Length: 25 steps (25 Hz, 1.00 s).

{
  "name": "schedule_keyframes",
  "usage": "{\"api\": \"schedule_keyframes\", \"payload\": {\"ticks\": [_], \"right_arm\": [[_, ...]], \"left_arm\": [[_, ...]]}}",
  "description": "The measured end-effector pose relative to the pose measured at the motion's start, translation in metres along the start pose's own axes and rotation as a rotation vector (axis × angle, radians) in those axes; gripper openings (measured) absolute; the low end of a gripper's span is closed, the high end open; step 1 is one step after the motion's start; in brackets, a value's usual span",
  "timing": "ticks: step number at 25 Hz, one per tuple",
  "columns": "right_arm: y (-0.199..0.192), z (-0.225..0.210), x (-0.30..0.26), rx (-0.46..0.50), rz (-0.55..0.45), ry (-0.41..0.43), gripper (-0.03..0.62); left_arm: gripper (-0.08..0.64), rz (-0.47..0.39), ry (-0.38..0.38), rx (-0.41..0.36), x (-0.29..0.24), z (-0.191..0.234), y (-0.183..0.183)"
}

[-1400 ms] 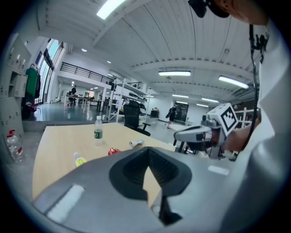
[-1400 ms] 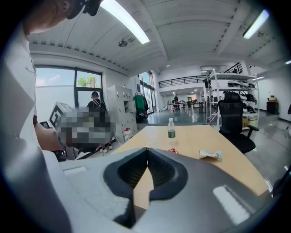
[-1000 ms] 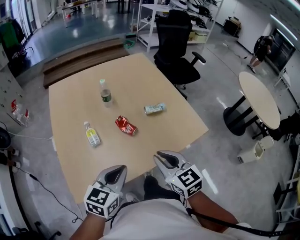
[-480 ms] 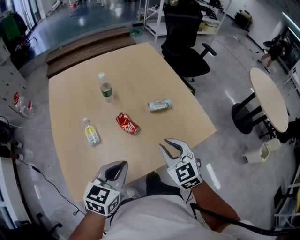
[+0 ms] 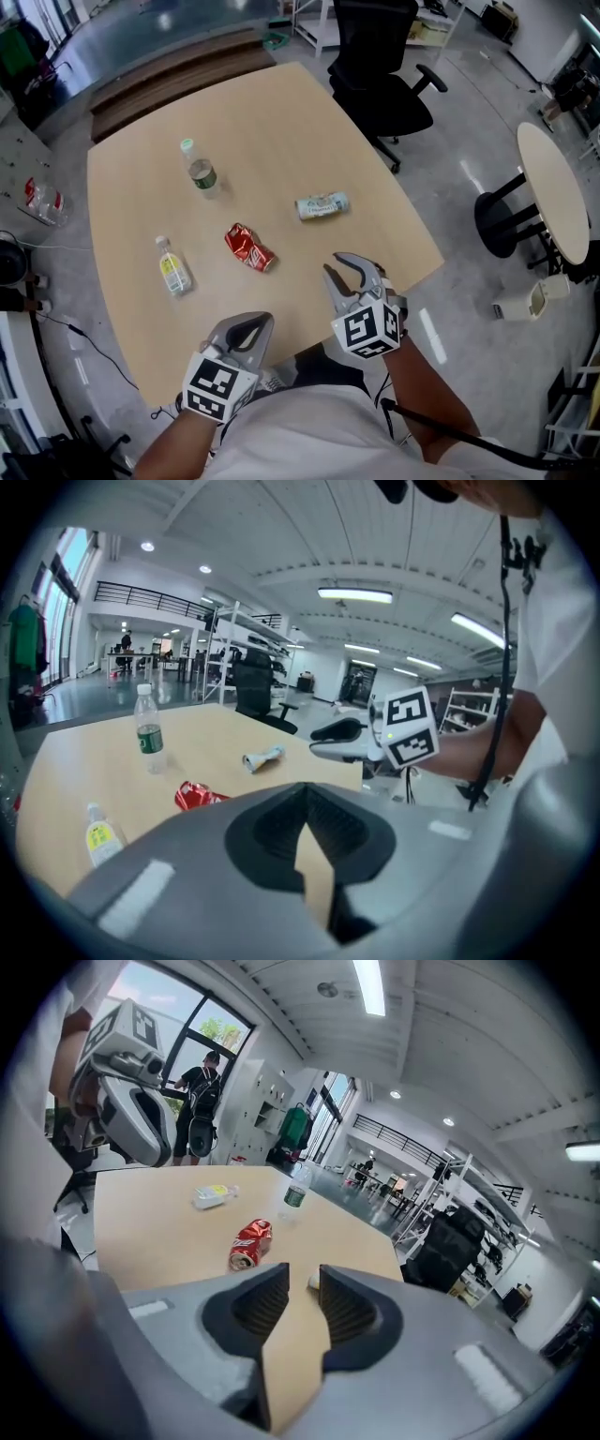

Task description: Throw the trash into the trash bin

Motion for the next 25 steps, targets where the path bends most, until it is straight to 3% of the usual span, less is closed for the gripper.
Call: {"api": "schedule_keyframes", "payload": {"ticks": [11,25], "right_arm": [[-0.037,-0.026,-0.051,0.126,0.073,0.039,0.107],[-0.080,-0.045,-0.125,0.405,0.220,0.168,0.156]], "left_arm": [[0.008,0.094,-0.024,0.046,-0.053,0.006,-0.009],[0.008,0.115,0.011,0.113,-0.098,0.023,-0.010]]}}
Point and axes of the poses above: the fingertips, and each gripper's own axes: x backward along the fingers, z to its left, y out of its top, the point moved 6 cm from there along x, backward along the fingers, and after that the axes turned 9 degrees about -z, right-handed, at the moved point
